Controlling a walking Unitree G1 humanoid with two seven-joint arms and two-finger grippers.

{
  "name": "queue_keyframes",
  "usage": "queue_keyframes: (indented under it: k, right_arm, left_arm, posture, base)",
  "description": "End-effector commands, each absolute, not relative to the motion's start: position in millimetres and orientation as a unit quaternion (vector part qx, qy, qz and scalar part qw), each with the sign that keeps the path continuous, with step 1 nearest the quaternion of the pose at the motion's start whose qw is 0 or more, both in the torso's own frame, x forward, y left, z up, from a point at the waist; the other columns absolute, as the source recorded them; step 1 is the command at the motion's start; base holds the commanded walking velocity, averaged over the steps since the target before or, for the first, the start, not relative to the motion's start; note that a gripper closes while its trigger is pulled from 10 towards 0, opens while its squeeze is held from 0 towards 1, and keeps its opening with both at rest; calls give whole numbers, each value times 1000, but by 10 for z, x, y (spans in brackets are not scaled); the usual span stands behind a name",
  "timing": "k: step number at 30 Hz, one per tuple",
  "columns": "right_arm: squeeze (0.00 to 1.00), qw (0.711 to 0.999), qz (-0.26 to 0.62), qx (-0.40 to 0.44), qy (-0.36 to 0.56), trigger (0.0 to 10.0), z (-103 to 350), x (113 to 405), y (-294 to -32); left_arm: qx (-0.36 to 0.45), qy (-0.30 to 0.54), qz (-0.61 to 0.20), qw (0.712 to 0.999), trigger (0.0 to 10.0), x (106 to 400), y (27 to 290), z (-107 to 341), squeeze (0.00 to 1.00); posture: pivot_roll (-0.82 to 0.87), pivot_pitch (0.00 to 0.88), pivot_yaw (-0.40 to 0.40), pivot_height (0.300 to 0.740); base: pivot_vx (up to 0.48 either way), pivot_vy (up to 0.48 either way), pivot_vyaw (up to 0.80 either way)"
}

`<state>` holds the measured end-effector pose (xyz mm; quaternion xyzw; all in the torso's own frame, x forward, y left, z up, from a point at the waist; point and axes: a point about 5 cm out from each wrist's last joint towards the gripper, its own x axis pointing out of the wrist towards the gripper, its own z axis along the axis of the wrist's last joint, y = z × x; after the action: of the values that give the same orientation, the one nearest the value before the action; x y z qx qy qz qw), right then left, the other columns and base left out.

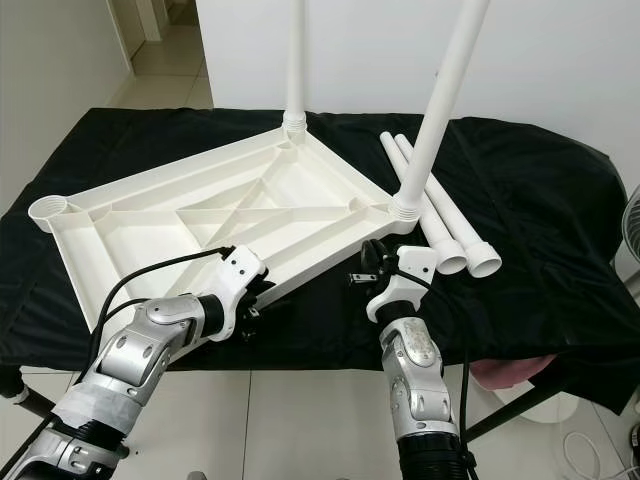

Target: Building children table

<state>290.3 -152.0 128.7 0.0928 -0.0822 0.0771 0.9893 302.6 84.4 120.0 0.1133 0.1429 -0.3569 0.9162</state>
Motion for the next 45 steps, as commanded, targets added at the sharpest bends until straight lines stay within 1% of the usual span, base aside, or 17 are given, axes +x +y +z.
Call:
queue_keyframes:
  k: [1,9,13,16,19,25,26,27,29,30,32,33,36,38,41,42,45]
  right_arm:
    - [0,990,73,90,-82,10000,1273,2904,-1519]
    - [0,990,74,92,-82,10000,1279,2900,-1504]
    - [0,990,74,93,-81,10000,1288,2902,-1493]
    - [0,990,73,94,-81,10000,1290,2900,-1492]
    - [0,990,69,95,-82,10000,1293,2883,-1501]
    - [0,990,65,96,-82,10000,1300,2880,-1505]
    - [0,990,65,97,-82,10000,1304,2888,-1499]
    - [0,990,66,96,-82,10000,1310,2892,-1495]
    - [0,990,66,96,-82,10000,1314,2895,-1491]
    - [0,990,66,96,-83,10000,1317,2895,-1488]
    - [0,990,66,96,-83,10000,1317,2895,-1488]
    - [0,990,66,96,-83,10000,1317,2895,-1488]
    - [0,990,66,95,-82,10000,1313,2893,-1490]
    - [0,990,64,93,-82,10000,1304,2893,-1486]
    - [0,990,64,93,-82,10000,1302,2893,-1484]
    - [0,990,63,92,-83,10000,1301,2898,-1478]
    - [0,991,61,91,-83,10000,1293,2906,-1471]
  left_arm:
    - [121,142,-331,925,0,3073,886,1205,0]
    - [99,140,-313,934,0,3126,862,1186,0]
    - [68,127,-251,957,0,3271,781,1204,0]
    - [61,124,-236,962,0,3298,770,1210,0]
    - [48,113,-180,976,0,3383,804,1254,0]
    - [41,100,-158,981,0,3446,772,1297,0]
    - [45,93,-169,980,4235,3462,707,1322,0]
    - [47,85,-181,979,10000,3471,639,1353,0]
    - [47,79,-190,978,10000,3481,593,1371,0]
    - [37,67,-214,974,10000,3471,526,1412,0]
    - [37,67,-214,974,10000,3471,526,1412,0]
    - [27,54,-236,970,10000,3456,477,1455,1000]
    - [22,29,-267,963,10000,3419,437,1522,1000]
    - [22,-13,-315,949,10000,3332,409,1629,1000]
    - [23,-23,-325,945,10000,3307,410,1656,1000]
    - [26,-42,-342,939,10000,3263,433,1706,0]
    - [19,-77,-373,925,10000,3158,491,1805,0]
  posture:
    - [-96,0,-4,740]
    - [-105,0,-13,740]
    - [-132,0,-16,740]
    - [-132,0,-16,740]
    - [-144,0,-20,740]
    - [-147,0,-23,740]
    - [-147,0,-23,740]
    - [-149,0,-27,740]
    - [-149,0,-27,740]
    - [-149,0,-27,740]
    - [-149,0,-27,740]
    - [-149,0,-27,740]
    - [-147,0,-22,740]
    - [-136,0,-19,740]
    - [-136,0,-19,740]
    - [-124,0,-17,740]
    - [-124,0,-17,740]
  base:
    - [0,0,0]
    - [0,0,0]
    - [0,0,0]
    - [0,0,0]
    - [0,0,0]
    - [0,0,0]
    - [0,0,0]
    - [0,0,0]
    - [0,0,0]
    - [0,0,0]
    - [0,0,0]
    - [0,0,0]
    - [0,0,0]
    - [0,0,0]
    - [0,0,0]
    - [0,0,0]
    - [0,0,0]
